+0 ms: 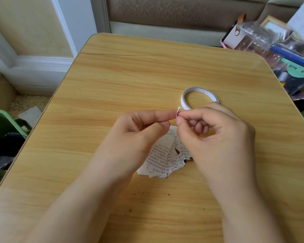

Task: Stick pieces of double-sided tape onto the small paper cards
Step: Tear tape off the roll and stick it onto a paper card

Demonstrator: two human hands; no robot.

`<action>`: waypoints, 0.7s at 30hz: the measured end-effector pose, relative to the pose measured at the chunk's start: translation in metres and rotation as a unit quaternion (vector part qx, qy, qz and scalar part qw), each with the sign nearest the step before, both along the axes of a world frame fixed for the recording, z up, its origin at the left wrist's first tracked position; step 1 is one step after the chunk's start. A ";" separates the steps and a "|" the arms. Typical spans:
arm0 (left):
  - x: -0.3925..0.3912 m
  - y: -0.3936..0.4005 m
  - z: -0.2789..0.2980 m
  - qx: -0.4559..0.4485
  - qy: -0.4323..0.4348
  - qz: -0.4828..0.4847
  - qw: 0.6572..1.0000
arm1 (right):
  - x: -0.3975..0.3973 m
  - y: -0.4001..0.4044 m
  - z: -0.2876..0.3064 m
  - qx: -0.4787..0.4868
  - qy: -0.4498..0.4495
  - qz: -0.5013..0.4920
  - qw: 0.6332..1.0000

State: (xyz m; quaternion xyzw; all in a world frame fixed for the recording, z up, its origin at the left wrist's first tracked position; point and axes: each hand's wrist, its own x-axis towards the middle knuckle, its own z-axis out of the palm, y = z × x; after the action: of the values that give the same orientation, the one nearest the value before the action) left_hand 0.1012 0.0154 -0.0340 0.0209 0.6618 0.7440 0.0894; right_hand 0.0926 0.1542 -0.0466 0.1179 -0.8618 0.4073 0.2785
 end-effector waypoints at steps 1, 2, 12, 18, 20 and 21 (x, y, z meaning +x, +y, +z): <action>0.000 0.000 0.001 0.008 -0.001 -0.007 1.000 | 0.000 0.000 0.000 0.000 0.000 0.002 1.000; 0.000 -0.001 0.001 0.016 -0.004 -0.010 1.000 | 0.000 0.001 0.001 0.001 0.000 0.004 1.000; -0.003 -0.005 -0.004 0.036 -0.021 -0.009 0.999 | 0.000 0.002 0.001 -0.007 -0.002 0.012 1.000; -0.002 -0.005 -0.004 0.058 -0.030 -0.012 0.998 | 0.000 0.003 0.001 -0.019 -0.008 0.024 0.999; -0.002 -0.004 -0.003 0.061 -0.025 -0.016 0.998 | 0.000 0.002 0.001 -0.001 0.004 0.017 1.000; -0.002 -0.004 -0.003 0.062 -0.022 -0.016 0.998 | 0.000 0.002 0.000 0.005 0.010 0.013 1.000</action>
State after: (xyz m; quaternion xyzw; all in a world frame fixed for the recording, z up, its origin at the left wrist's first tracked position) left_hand 0.0993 0.0114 -0.0368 0.0202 0.6119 0.7824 0.1146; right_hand 0.0927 0.1564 -0.0462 0.1350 -0.8594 0.4050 0.2813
